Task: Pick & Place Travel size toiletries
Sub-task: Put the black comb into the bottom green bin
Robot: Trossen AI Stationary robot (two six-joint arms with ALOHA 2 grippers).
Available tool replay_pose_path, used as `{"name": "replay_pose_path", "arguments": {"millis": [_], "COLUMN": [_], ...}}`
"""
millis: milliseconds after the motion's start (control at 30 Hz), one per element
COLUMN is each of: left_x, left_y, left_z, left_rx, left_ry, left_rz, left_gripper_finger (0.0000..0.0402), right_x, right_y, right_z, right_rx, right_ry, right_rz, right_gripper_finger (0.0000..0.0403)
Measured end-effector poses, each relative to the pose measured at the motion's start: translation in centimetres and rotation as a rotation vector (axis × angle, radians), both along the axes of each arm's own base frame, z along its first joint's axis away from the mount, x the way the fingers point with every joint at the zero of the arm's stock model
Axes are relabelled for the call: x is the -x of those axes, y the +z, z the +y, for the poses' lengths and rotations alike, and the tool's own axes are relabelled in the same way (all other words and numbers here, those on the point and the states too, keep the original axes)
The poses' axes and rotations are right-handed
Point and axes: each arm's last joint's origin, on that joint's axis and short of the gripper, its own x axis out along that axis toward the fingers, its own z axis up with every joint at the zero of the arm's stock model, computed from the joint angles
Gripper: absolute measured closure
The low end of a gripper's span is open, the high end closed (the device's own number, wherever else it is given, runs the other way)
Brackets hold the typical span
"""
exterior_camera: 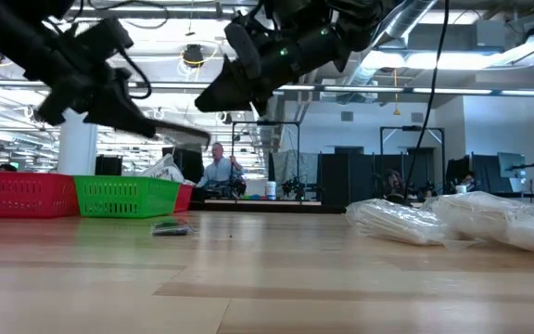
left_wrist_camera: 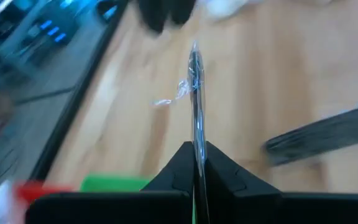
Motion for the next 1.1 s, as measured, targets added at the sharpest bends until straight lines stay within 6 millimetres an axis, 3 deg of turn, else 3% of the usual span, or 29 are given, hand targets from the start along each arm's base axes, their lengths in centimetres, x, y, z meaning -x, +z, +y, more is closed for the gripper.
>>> {"name": "replay_pose_path", "arguments": {"millis": [167, 433, 767, 1100], "left_x": [0.7, 1.1, 1.4, 0.9], "left_y": [-0.6, -0.7, -1.0, -2.6], "left_z": [0.8, 2.4, 3.3, 3.3], "left_rx": [0.018, 0.079, 0.254, 0.344], "left_ry": [0.216, 0.478, 0.652, 0.773], "left_rz": [-0.013, -0.120, -0.243, -0.275], "left_gripper_finger": [0.0396, 0.0396, 0.0396, 0.0396], "right_x": [0.2, 0.1, 0.1, 0.1], "right_y": [-0.2, -0.2, -0.2, -0.2], "right_z": [-1.0, -0.6, -0.7, -0.6], "right_rx": [-0.007, -0.006, -0.001, 0.017], "right_ry": [-0.026, -0.016, -0.014, -0.005], "right_rz": [0.023, 0.022, 0.022, 0.022], "right_gripper_finger": [0.0322, 0.0323, 0.0323, 0.0324]}}
